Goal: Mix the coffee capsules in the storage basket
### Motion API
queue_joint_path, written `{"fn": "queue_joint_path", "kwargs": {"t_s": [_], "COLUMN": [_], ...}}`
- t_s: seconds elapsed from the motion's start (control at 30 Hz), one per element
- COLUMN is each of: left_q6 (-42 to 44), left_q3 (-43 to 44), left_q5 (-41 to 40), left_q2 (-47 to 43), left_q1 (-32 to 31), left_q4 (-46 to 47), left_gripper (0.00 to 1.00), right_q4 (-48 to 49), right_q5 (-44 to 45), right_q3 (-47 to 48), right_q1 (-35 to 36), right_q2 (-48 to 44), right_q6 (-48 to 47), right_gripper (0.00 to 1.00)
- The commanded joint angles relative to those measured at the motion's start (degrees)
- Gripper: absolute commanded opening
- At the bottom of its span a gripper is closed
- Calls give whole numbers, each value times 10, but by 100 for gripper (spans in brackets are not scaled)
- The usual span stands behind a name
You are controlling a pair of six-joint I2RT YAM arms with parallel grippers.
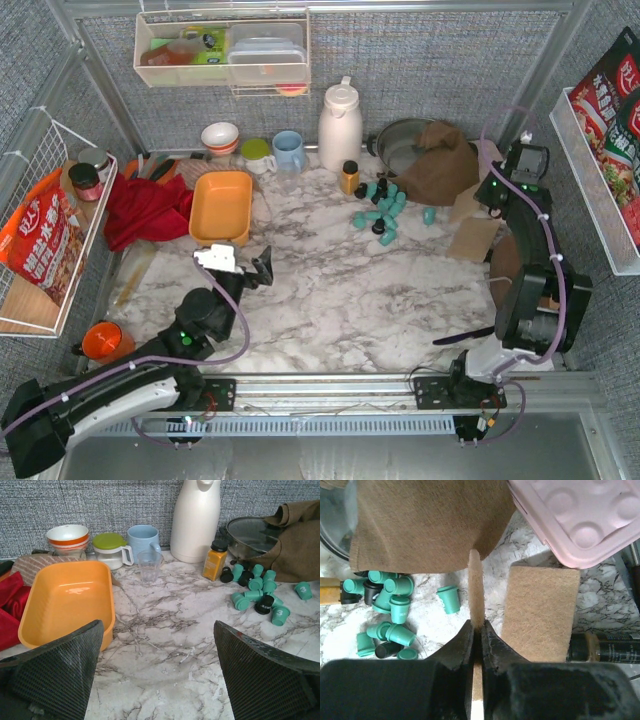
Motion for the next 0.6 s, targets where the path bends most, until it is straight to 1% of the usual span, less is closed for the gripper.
{"fn": "queue_joint_path", "kwargs": {"t_s": [0.0, 0.17, 0.3, 0.43, 0.47, 0.5, 0.53, 0.57], "left_q6": [4, 8, 15, 18, 19, 19, 20, 21], "left_q3": [-6, -8, -6, 0, 1, 2, 3, 3], "left_q5": [-4, -8, -8, -9, -9, -9, -9, -9], "left_q2": [-8, -15, -14, -12, -11, -11, -11, -10], "left_q1": [0, 0, 0, 0, 0, 0, 0, 0], "left_q4": [14, 11, 13, 7, 5, 3, 2, 2], "left_gripper": [99, 99, 99, 99, 99, 99, 99, 99], "right_q4": [-30, -65, -106, -114, -111, -109, -106, -104], "right_q5": [-10, 23, 63, 139, 163, 186, 203, 221], "right_q3": [24, 56, 86, 88, 86, 84, 84, 84], "right_q1": [-4, -10, -11, -8, -6, -4, 0, 5], "right_q2": [31, 63, 85, 70, 62, 53, 44, 35], "right_q6": [-8, -22, -24, -34, -39, -45, -52, -59], "right_gripper": [14, 31, 47, 60, 67, 76, 95, 99]}}
